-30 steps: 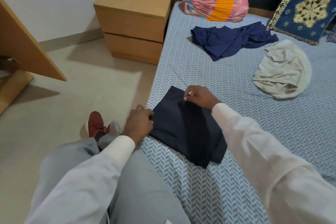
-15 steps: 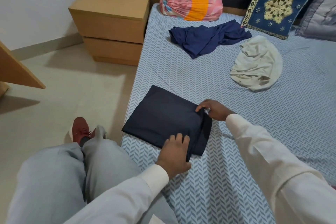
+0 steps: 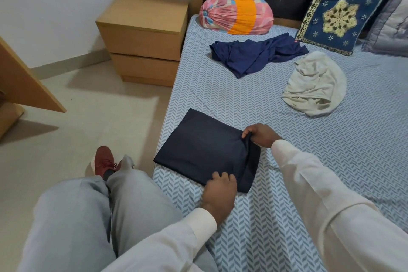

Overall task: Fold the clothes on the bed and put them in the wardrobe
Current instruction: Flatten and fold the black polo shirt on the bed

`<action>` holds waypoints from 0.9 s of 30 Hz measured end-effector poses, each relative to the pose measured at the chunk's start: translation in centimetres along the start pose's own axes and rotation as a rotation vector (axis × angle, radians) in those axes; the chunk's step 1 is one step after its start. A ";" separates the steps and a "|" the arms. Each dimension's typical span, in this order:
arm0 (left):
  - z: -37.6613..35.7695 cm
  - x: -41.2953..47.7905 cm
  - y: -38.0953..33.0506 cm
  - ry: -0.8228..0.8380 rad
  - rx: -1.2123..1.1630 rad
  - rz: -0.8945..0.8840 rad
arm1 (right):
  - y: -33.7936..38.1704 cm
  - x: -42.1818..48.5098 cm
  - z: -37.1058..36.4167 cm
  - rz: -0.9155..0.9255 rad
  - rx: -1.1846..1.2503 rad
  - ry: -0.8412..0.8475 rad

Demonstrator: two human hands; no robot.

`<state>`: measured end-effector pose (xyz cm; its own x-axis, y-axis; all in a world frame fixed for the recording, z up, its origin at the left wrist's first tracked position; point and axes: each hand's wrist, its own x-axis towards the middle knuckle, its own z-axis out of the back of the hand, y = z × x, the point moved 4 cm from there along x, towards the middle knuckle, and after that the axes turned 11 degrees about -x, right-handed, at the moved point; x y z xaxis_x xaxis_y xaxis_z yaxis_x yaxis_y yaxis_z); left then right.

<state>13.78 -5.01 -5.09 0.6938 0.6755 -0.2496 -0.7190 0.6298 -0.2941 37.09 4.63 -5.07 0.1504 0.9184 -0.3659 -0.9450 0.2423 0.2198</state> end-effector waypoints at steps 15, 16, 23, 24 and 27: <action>16.1 -5.5 7.1 -0.300 -0.310 -0.300 | 0.9 -11.5 8.7 -0.016 0.408 -0.349; 17.6 -6.3 7.6 -0.290 -0.373 -0.308 | 1.3 -13.2 9.4 -0.001 0.447 -0.364; 24.6 -10.3 8.0 -0.194 -0.688 -0.390 | 4.4 -24.1 12.3 0.116 0.627 -0.238; 24.8 -10.2 7.8 -0.166 -0.680 -0.384 | 4.3 -24.5 12.3 0.106 0.629 -0.203; 24.1 -8.2 7.9 -0.088 -0.626 -0.334 | 3.6 -23.8 11.6 0.036 0.597 -0.134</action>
<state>1.36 3.65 16.83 0.8477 0.5302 0.0138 -0.2918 0.4879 -0.8227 33.52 -12.71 14.93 0.1936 0.9511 -0.2406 -0.6296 0.3085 0.7130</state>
